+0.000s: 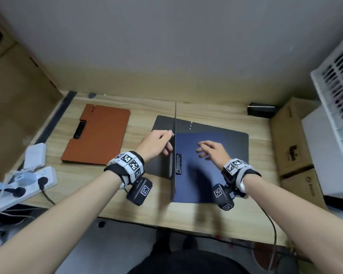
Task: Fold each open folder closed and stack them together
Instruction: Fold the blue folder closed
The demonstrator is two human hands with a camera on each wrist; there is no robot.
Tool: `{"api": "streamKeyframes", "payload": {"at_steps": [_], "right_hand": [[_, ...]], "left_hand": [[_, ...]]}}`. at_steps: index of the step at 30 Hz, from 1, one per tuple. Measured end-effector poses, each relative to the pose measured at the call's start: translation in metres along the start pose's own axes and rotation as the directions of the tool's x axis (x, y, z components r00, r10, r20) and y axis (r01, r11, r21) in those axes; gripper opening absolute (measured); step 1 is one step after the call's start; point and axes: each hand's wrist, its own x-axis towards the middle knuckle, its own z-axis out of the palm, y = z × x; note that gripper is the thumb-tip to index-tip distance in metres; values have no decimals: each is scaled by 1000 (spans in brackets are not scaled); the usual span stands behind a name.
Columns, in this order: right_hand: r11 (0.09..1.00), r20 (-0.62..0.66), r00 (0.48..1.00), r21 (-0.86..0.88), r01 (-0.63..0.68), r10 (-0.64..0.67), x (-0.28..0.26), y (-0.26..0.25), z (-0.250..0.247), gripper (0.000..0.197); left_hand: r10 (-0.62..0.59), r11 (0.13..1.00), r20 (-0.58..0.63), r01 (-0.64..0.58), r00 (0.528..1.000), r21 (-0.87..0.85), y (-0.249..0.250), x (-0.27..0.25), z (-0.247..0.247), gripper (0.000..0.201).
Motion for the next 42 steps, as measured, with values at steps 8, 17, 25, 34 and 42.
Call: {"api": "streamKeyframes", "payload": {"at_steps": [8,17,25,34,42], "right_hand": [[980,-150,985,192,-58,88,-20,-6,-54,33],[886,-159,926,-273,-376,343,-1,87,-57,62],[919,-272,926,-222,-325,262,-1,126,-25,51],[913,-404,898,-274,-302,176,6,102,10,40],[935,-400,907,-253,-249,134,61,46,85,43]], "left_hand": [[-83,992,148,68,986,103,3,26,69,48],[-454,831,75,391,888,397,-107,13,93,32],[-583,812,5,582,813,51,-155,1,135,24],[-577,815,16,577,816,-49,-171,11,91,43],[-510,860,13,510,860,35,-201,52,-33,44]]}}
